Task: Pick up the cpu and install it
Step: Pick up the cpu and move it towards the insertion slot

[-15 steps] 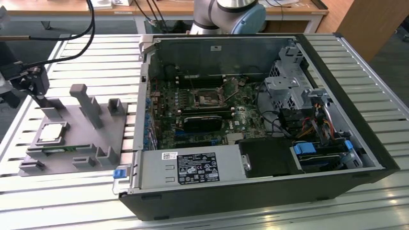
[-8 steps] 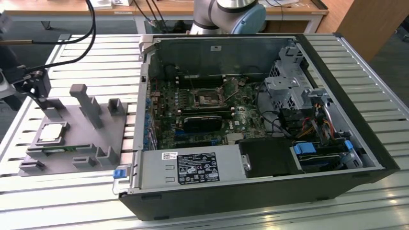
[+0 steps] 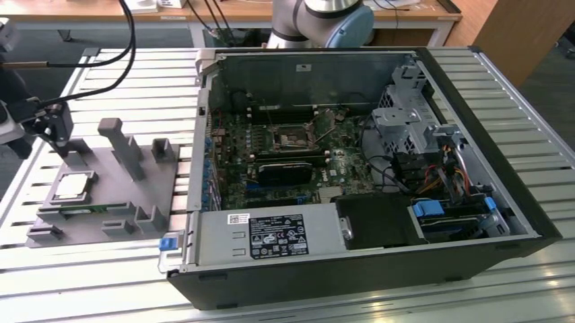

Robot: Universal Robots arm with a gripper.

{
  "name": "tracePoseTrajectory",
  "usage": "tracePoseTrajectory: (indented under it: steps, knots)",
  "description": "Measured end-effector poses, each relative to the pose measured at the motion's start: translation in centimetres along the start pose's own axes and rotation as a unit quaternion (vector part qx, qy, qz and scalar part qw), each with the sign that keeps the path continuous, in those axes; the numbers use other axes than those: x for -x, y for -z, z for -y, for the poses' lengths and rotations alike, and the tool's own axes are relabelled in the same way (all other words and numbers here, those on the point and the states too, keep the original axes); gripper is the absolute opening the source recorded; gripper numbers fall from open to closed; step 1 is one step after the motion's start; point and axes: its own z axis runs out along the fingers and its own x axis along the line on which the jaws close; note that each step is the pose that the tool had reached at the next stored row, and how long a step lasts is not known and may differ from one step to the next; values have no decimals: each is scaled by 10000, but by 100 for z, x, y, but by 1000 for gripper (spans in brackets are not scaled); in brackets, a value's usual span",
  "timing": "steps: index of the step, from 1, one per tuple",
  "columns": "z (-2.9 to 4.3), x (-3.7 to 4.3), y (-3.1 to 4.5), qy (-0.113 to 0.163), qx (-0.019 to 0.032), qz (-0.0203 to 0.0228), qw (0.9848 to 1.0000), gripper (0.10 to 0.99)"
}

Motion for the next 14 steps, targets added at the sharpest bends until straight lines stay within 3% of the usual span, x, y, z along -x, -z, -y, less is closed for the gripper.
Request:
tracePoseTrajectory:
  steps: [14]
  knots:
    - [26, 7, -201, -2, -4, 10, 10000, 588]
